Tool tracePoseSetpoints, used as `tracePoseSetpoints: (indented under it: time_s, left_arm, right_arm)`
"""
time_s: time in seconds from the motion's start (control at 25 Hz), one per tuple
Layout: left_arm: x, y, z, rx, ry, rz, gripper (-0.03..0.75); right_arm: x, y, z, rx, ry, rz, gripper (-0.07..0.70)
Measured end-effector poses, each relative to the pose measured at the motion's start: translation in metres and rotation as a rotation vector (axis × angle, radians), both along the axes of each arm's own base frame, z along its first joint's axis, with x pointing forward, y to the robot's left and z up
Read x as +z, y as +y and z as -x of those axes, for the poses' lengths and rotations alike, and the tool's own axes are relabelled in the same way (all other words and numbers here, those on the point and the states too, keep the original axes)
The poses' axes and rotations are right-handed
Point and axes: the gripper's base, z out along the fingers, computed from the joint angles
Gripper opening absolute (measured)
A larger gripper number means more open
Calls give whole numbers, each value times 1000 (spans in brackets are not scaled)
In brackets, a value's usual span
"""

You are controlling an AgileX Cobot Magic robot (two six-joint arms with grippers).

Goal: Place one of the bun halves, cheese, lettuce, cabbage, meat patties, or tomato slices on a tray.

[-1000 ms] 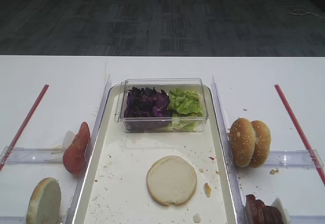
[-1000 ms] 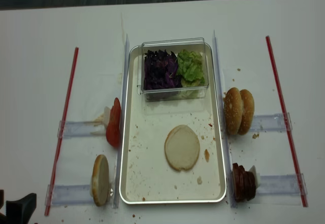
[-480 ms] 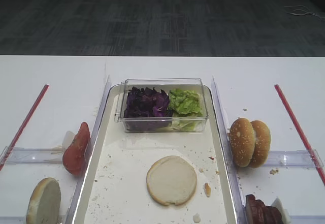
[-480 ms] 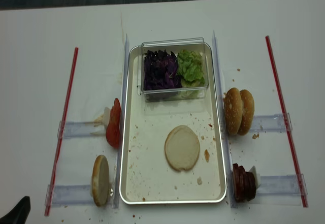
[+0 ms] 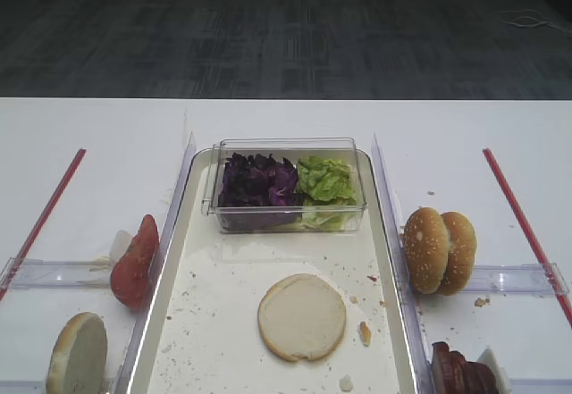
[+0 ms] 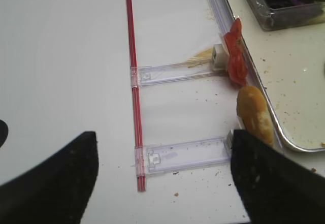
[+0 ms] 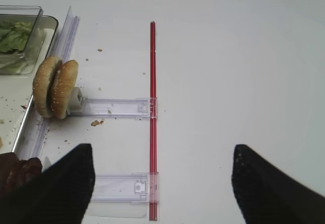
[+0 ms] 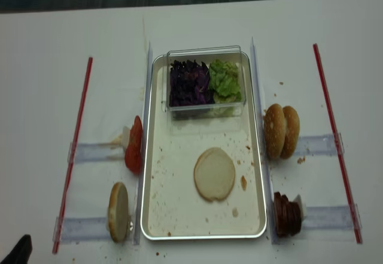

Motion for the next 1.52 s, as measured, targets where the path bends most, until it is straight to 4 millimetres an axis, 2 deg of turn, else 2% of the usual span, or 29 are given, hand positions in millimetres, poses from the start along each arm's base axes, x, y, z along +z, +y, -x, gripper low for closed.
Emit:
tracePoseSetpoints:
  time_s: [1.52]
  left_arm:
    - [0, 1, 0, 7, -4, 10, 534]
  right_arm:
    - [0, 0, 0, -1, -2, -2, 590]
